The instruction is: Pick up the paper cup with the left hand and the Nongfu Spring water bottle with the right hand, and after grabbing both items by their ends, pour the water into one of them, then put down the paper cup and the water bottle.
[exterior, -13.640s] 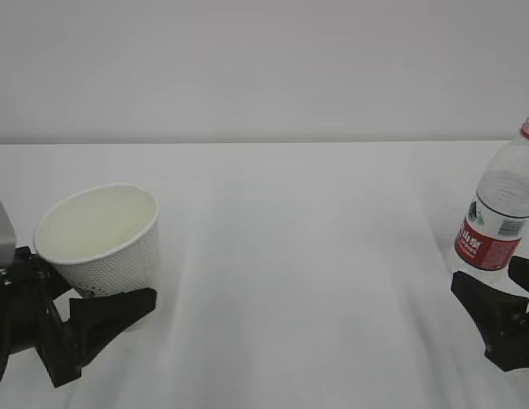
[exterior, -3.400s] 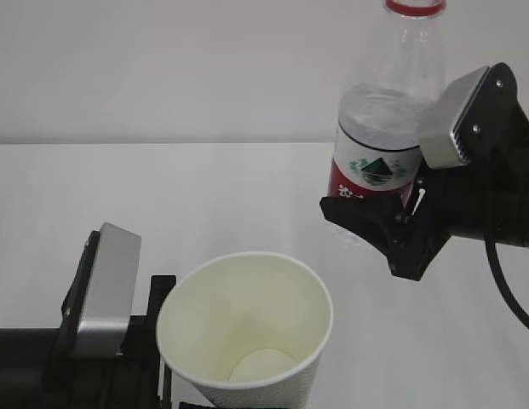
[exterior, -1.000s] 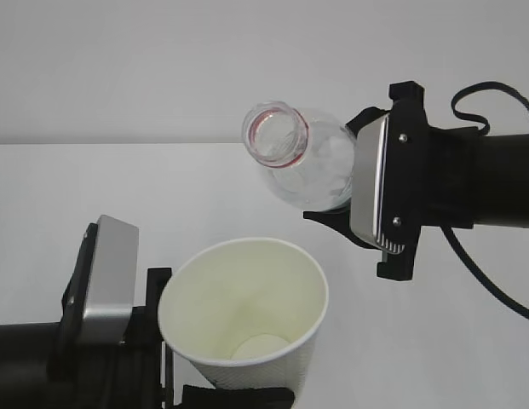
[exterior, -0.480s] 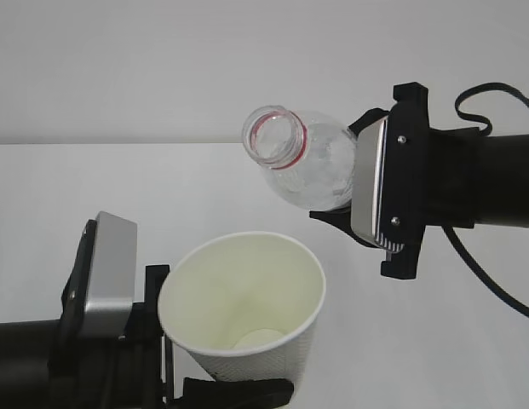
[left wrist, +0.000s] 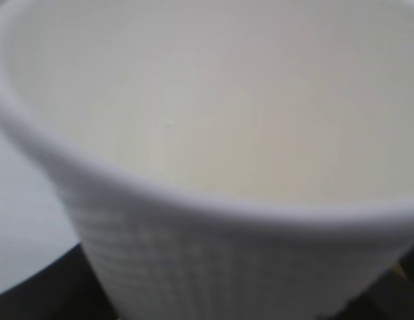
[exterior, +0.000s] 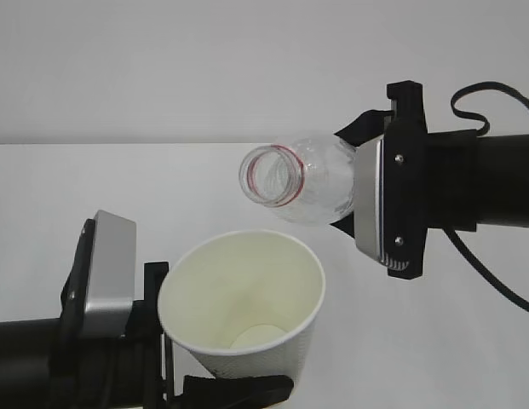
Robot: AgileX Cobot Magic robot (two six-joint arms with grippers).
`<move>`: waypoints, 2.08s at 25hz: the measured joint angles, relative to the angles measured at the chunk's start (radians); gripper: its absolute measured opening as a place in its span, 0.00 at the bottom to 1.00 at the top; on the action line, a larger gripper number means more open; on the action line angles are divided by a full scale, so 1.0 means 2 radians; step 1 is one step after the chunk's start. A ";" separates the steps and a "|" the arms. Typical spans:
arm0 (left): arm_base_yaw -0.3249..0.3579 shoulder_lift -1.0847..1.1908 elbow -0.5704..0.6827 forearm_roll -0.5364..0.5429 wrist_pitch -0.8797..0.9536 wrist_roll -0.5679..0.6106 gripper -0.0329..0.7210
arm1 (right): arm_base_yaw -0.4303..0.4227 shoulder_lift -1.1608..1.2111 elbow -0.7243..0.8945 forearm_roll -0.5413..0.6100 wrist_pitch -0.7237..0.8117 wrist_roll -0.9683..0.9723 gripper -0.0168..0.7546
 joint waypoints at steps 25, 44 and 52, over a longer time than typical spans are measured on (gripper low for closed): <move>0.000 0.000 0.000 0.000 0.006 0.001 0.74 | 0.000 0.000 -0.043 0.007 0.007 -0.084 0.70; 0.000 0.000 0.000 0.000 0.005 0.001 0.74 | 0.000 0.000 -0.043 0.040 0.016 -0.166 0.70; 0.000 0.000 0.000 0.000 0.005 0.001 0.74 | 0.000 0.000 -0.043 0.044 0.016 -0.190 0.70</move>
